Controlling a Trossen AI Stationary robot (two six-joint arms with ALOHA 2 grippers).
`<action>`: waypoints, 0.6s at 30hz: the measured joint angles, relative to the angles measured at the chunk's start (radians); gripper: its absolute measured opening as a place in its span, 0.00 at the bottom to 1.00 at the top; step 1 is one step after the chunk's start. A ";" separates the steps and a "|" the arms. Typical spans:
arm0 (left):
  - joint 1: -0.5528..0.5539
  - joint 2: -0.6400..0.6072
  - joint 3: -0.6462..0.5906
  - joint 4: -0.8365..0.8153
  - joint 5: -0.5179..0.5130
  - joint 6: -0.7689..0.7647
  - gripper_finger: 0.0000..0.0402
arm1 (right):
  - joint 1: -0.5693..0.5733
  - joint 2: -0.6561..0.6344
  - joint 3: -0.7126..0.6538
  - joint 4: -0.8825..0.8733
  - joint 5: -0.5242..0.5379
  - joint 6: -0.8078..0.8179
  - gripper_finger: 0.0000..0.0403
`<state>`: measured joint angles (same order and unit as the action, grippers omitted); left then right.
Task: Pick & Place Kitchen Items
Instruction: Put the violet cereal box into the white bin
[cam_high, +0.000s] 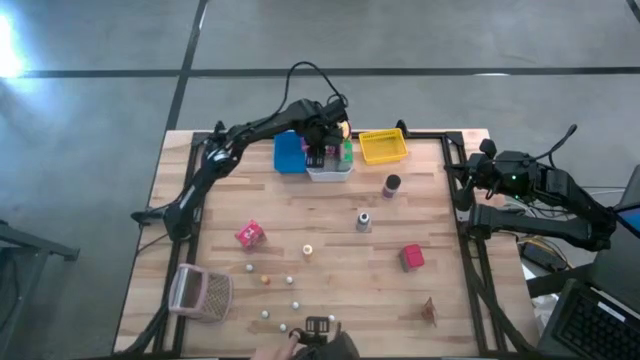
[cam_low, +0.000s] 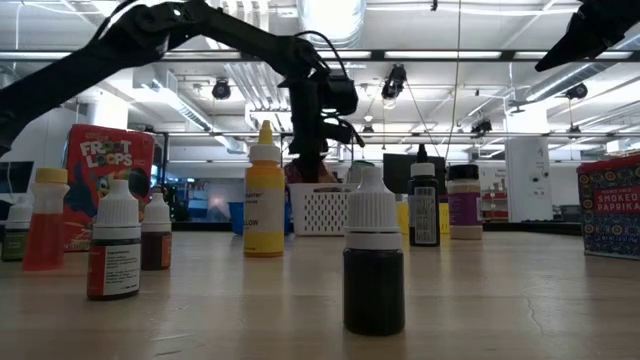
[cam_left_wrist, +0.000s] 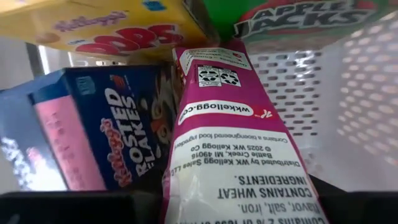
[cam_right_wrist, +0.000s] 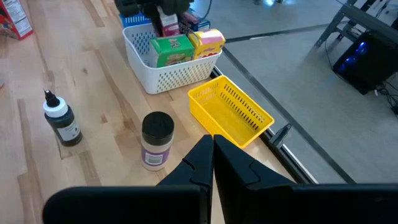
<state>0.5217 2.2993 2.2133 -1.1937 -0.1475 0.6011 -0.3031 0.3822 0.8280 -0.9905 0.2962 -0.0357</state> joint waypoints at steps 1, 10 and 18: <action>0.000 0.007 0.005 -0.007 -0.007 0.001 0.35 | 0.000 0.000 0.000 0.000 0.000 -0.001 0.02; 0.000 0.023 0.007 -0.021 -0.063 0.021 0.35 | 0.000 0.000 0.000 0.000 0.000 -0.001 0.02; -0.013 0.023 0.007 -0.022 -0.106 0.014 0.38 | 0.000 0.000 0.000 0.000 0.000 -0.001 0.02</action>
<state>0.5086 2.3222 2.2204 -1.2160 -0.2531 0.6155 -0.3034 0.3821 0.8281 -0.9905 0.2965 -0.0364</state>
